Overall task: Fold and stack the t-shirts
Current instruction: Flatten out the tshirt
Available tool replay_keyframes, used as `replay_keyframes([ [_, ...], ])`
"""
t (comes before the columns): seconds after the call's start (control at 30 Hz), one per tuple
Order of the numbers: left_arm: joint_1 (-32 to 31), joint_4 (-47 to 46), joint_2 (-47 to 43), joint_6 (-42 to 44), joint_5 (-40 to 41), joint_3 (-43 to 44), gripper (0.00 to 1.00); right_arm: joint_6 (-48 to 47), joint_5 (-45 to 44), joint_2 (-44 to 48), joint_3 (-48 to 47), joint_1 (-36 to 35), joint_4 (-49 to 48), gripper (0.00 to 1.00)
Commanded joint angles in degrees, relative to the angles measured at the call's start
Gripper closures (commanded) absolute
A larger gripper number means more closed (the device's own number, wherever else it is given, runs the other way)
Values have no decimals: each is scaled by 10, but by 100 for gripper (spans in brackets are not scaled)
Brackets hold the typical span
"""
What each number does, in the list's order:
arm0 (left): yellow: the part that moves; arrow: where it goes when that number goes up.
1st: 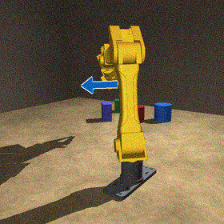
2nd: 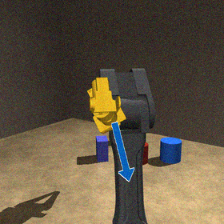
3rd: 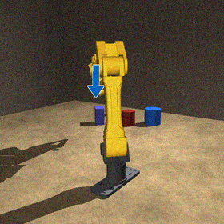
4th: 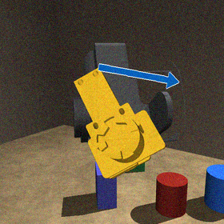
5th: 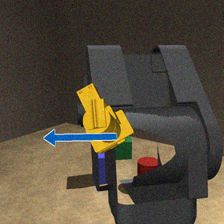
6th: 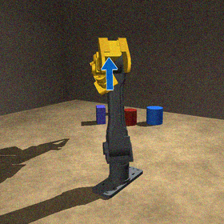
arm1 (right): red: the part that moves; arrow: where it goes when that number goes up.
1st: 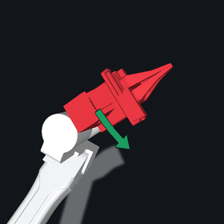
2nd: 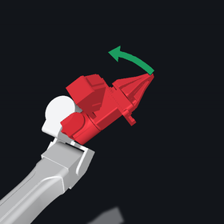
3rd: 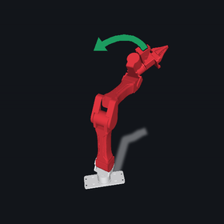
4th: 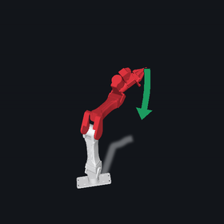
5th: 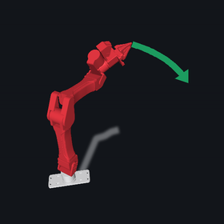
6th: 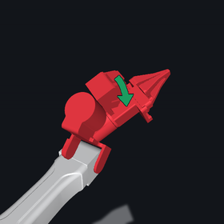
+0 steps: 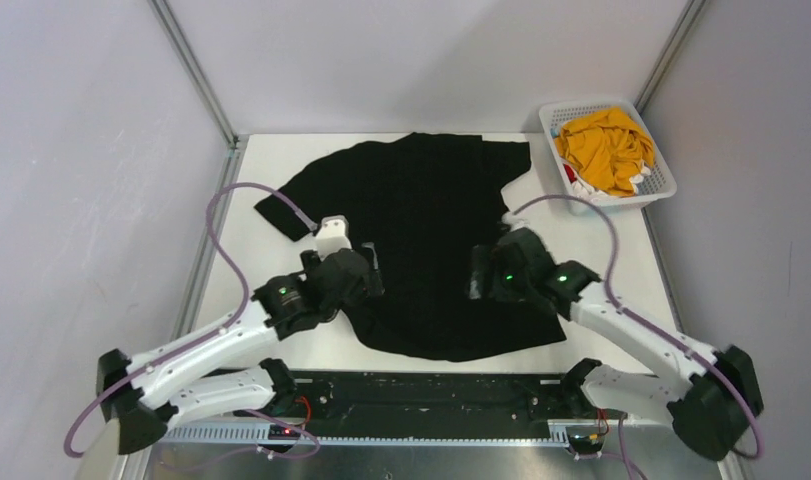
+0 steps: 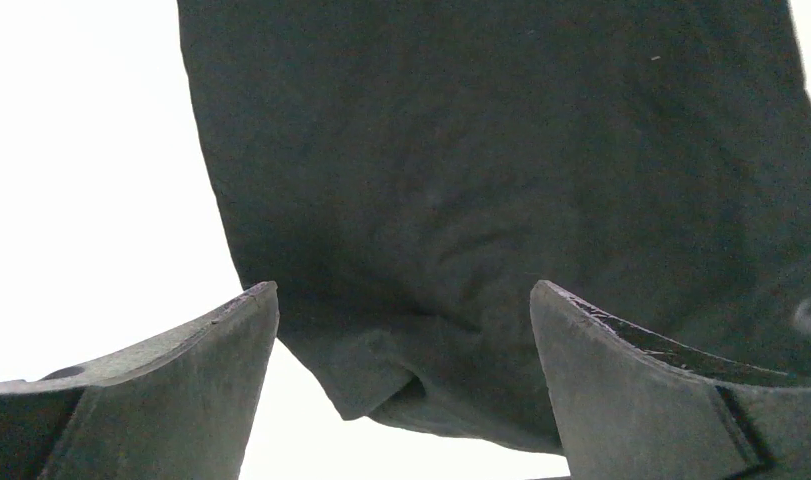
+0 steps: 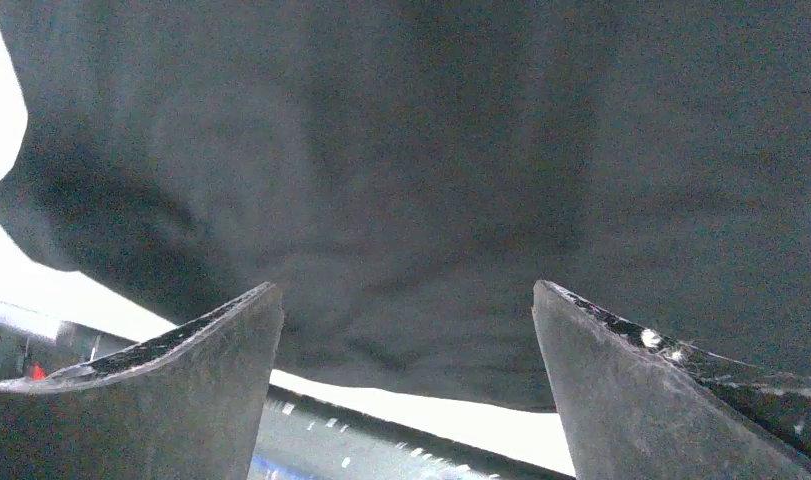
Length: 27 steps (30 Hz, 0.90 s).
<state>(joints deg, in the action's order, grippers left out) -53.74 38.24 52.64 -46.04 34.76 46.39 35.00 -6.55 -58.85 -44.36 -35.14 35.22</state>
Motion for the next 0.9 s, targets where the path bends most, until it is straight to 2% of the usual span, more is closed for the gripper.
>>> replay_keyframes([
  [0.0,28,-18,64,11,22,25,0,-31,150,-76,1,-125,-176,1],
  [0.1,111,-94,101,39,-81,-1,0,-52,256,-142,3,-203,-294,0],
  [0.17,157,-186,115,59,-160,-34,0,-67,299,-189,3,-228,-389,0],
  [0.2,169,-232,122,71,-182,-49,0,-68,301,-220,0,-231,-405,1],
  [0.27,197,-268,150,78,-222,-52,0,-63,297,-262,-9,-234,-433,1],
  [0.43,261,-336,270,83,-331,-47,0,-85,267,-343,-39,-234,-428,1],
  [0.67,293,-336,420,98,-311,32,0,-120,221,-415,-92,-184,-375,1],
  [0.87,314,-327,476,103,-312,77,0,-168,173,-420,-127,-152,-327,1],
])
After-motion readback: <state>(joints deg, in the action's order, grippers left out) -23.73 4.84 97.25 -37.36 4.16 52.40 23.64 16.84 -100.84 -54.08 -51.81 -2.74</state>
